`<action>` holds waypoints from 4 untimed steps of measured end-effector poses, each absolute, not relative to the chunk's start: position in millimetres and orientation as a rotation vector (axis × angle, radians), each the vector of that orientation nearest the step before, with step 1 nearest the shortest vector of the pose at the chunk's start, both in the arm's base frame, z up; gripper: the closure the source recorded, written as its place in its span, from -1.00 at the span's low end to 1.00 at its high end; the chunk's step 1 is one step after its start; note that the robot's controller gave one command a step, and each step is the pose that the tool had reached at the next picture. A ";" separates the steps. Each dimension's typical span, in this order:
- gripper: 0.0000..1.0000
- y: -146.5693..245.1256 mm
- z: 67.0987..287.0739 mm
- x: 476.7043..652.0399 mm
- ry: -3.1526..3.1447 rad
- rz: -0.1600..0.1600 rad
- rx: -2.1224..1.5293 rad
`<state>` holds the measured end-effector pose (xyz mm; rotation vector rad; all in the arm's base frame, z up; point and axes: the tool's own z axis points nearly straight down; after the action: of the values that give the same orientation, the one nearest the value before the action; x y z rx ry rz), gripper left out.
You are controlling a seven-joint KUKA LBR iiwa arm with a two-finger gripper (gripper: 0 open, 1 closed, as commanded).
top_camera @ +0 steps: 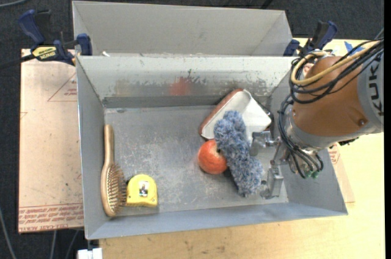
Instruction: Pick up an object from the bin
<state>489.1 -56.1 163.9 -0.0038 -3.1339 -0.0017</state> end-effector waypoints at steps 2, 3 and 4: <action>-1.00 -58.5 131.8 498.7 -3.116 -0.001 0.430; -1.00 -71.4 101.7 510.9 -3.067 -0.002 0.696; -1.00 -72.9 123.8 515.3 -2.979 -0.002 1.010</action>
Offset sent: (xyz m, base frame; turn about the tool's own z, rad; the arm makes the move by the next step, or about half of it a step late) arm 0.0172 -0.0080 -0.0939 -0.6944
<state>515.3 -72.9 123.8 1.0098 -2.9789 -0.0021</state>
